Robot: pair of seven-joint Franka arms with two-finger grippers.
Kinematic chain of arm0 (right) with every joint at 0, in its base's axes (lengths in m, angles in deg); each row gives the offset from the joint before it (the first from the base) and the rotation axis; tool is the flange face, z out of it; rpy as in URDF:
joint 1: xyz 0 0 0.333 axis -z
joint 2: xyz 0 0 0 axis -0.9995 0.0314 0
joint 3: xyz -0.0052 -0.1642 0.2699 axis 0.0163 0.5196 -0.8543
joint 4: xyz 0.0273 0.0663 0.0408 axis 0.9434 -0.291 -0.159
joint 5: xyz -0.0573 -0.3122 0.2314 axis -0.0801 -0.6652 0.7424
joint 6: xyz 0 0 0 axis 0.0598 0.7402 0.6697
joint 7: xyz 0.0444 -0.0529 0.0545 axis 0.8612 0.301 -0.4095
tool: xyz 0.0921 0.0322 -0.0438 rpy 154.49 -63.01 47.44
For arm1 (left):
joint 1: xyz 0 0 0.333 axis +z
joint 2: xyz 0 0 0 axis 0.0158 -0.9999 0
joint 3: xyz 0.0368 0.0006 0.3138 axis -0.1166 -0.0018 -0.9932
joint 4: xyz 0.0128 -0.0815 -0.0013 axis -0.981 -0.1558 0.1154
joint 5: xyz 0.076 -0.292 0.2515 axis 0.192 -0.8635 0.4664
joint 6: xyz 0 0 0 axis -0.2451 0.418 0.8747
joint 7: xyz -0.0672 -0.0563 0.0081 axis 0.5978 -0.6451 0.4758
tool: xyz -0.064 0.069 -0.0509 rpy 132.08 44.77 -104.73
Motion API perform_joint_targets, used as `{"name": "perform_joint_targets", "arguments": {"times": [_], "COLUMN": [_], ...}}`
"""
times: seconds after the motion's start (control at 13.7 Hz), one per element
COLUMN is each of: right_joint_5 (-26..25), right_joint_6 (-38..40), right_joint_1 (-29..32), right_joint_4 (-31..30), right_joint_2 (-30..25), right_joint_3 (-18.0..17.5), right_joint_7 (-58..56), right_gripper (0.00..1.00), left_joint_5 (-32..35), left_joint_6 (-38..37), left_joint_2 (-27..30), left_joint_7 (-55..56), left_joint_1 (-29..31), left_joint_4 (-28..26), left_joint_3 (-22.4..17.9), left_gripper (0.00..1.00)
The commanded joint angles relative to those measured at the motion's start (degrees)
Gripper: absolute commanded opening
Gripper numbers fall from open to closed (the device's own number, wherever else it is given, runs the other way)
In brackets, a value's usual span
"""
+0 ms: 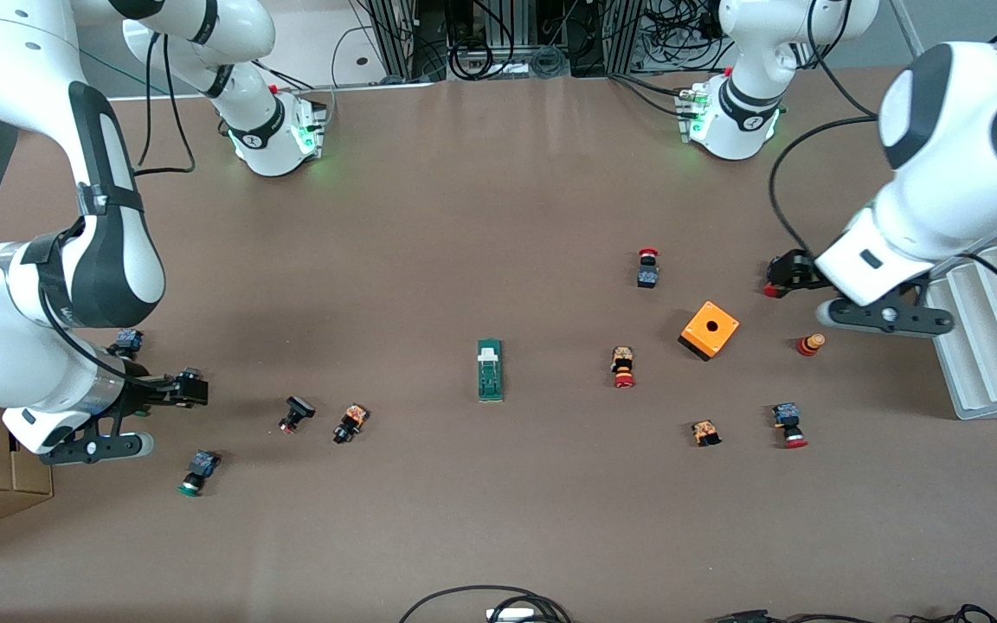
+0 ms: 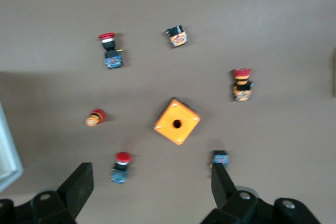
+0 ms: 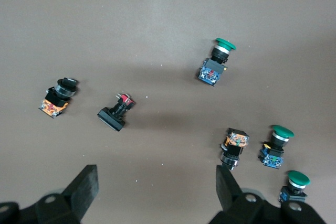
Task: Close load switch with both arms
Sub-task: 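Move the left gripper above the green switch while the right gripper approaches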
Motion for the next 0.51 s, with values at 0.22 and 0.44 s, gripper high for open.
{"name": "perform_joint_targets", "arguments": {"times": [0.22, 0.44], "right_joint_5": [0.4, 3.2], "right_joint_6": [-0.99, -3.35], "right_joint_1": [-0.37, -0.45], "right_joint_4": [2.12, 2.12], "right_joint_2": [0.51, 0.51], "right_joint_3": [-1.38, -4.01], "right_joint_7": [-1.84, -1.93], "right_gripper": [1.0, 1.0], "left_joint_5": [0.32, 0.84], "left_joint_6": [3.65, 6.2], "left_joint_2": [-1.67, -2.81], "left_joint_7": [23.07, 31.25], "left_joint_1": [-10.85, -15.43], "left_joint_4": [1.53, 1.71], "left_joint_3": [1.42, 1.42], "left_gripper": [0.99, 0.99]}}
